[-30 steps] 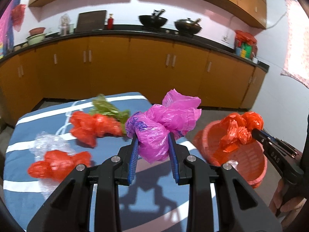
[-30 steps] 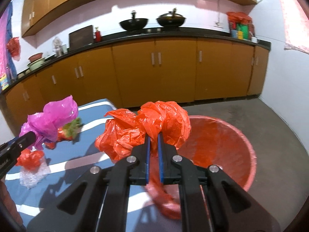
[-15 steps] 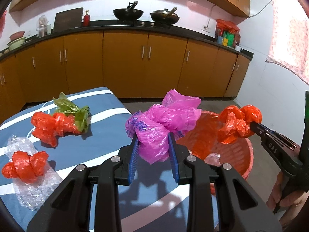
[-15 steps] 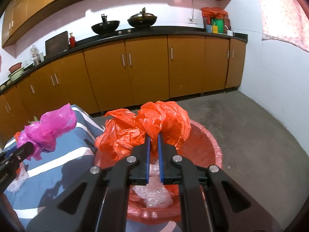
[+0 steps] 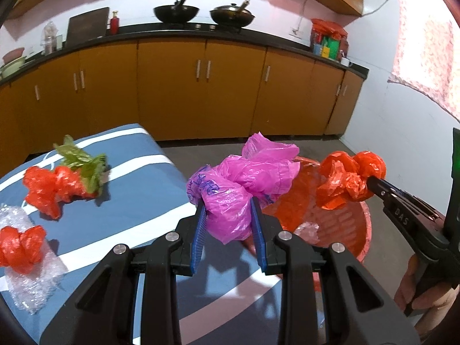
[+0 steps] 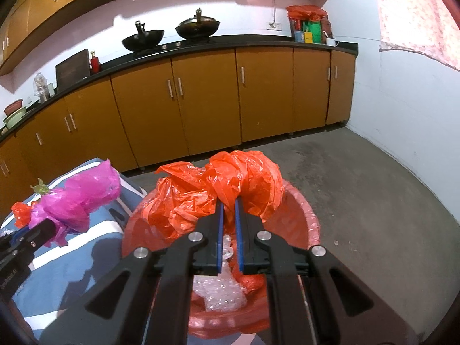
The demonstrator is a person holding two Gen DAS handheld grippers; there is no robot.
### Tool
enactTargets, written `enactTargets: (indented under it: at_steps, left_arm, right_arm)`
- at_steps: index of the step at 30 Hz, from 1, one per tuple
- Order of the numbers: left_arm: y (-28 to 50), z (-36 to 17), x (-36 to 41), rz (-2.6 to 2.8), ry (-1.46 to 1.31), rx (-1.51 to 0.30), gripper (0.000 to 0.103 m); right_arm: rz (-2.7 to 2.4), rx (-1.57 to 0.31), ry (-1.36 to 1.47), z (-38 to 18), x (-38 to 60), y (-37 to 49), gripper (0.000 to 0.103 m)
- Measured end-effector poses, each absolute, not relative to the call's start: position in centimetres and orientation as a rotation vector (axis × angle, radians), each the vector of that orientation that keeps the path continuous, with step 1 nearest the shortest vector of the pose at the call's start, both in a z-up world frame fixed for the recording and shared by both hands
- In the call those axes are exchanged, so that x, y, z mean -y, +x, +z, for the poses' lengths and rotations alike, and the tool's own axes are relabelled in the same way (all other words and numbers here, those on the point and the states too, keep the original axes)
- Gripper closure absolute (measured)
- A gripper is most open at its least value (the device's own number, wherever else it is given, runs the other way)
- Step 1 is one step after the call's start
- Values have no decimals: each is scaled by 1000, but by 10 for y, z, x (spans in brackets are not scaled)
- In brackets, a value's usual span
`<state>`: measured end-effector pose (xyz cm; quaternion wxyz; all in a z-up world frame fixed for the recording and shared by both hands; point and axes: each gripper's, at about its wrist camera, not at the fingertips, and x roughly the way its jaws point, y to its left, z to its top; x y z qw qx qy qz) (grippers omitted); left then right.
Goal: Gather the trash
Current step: 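Carry the pink and red bags over the wastebasket and open both tools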
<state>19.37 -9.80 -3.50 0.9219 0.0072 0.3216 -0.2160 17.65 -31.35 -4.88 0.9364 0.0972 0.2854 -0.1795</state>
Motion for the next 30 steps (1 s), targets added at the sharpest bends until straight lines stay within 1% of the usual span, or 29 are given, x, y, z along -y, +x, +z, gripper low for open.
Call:
enactTargets:
  at_steps: [13,15,17,21,22,30]
  left_arm:
    - [209,-52,149,-527,35,-706,73]
    - [210,-54,154,-546,36,-711,70]
    - [211,-56,159,-567,39,-722,66]
    - [212,-58,163,-580,38,-731,60]
    - [213,-59,162,-575,37,-735,59]
    - [220,-59,137,-504,2,-738,59]
  right_arm:
    - [-434,-592,230,-57,351,179,94]
    - [-436,-593,238,-59,356,179,93]
    - [-421,-597,255,-62,359,180,89]
    - [-410,-600,258,-66,360,180,89]
    - [-407,-601,257,-67,360,180,87]
    - [-419,-599,256,-67,359,176,85]
